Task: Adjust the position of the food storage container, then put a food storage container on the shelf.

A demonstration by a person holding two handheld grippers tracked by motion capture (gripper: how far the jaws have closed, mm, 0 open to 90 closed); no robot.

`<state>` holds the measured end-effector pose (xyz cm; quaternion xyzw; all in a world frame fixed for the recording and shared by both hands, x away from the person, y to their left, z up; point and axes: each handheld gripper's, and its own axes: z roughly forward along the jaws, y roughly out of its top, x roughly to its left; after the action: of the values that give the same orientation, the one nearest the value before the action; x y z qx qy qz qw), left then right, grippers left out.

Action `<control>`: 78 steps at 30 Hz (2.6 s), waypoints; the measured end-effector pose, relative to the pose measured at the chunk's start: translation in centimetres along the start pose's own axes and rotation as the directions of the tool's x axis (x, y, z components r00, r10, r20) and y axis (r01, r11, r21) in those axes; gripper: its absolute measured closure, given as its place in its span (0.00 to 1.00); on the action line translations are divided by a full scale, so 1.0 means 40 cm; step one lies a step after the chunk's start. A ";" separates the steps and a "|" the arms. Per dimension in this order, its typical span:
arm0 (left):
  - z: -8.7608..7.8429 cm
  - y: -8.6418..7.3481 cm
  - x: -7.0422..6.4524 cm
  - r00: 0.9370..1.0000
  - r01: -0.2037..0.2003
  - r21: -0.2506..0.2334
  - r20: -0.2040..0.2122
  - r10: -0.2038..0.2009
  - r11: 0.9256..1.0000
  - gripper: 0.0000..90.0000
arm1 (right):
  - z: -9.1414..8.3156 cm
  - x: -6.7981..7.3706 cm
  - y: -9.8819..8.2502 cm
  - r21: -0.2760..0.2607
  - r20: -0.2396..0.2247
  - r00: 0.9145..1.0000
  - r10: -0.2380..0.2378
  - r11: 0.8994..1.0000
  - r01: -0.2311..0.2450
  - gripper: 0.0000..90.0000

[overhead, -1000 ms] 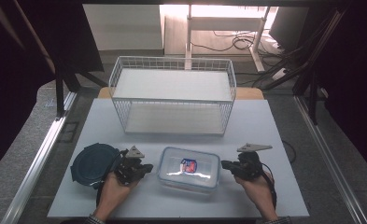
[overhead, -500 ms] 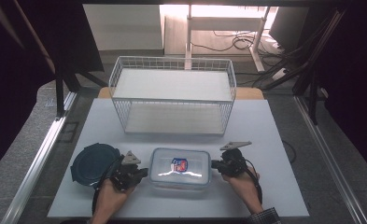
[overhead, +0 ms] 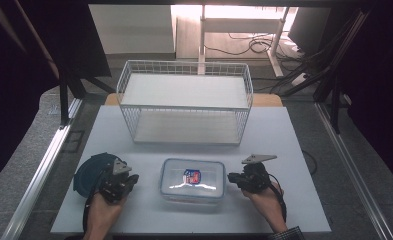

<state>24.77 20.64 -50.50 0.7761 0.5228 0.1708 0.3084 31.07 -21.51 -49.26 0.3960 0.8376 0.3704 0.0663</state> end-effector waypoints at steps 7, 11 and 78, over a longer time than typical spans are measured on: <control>-0.008 -0.006 0.027 1.000 -0.005 -0.012 0.008 0.005 1.000 1.00 | -0.005 -0.004 -0.002 -0.007 0.000 1.000 0.007 1.000 -0.007 0.92; -0.011 -0.011 0.067 0.999 0.032 -0.007 -0.022 -0.032 0.999 1.00 | -0.009 -0.002 -0.005 -0.010 -0.002 1.000 0.005 1.000 -0.005 0.92; 0.154 0.109 -0.071 0.772 -0.036 0.089 0.635 -0.029 0.995 0.00 | 0.064 0.045 0.005 0.111 -0.293 0.934 0.203 0.978 -0.178 0.04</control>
<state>30.34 15.03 -52.10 0.8030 0.3940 -0.1259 0.4291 31.01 -18.70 -50.61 0.4164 0.8101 0.3963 -0.1154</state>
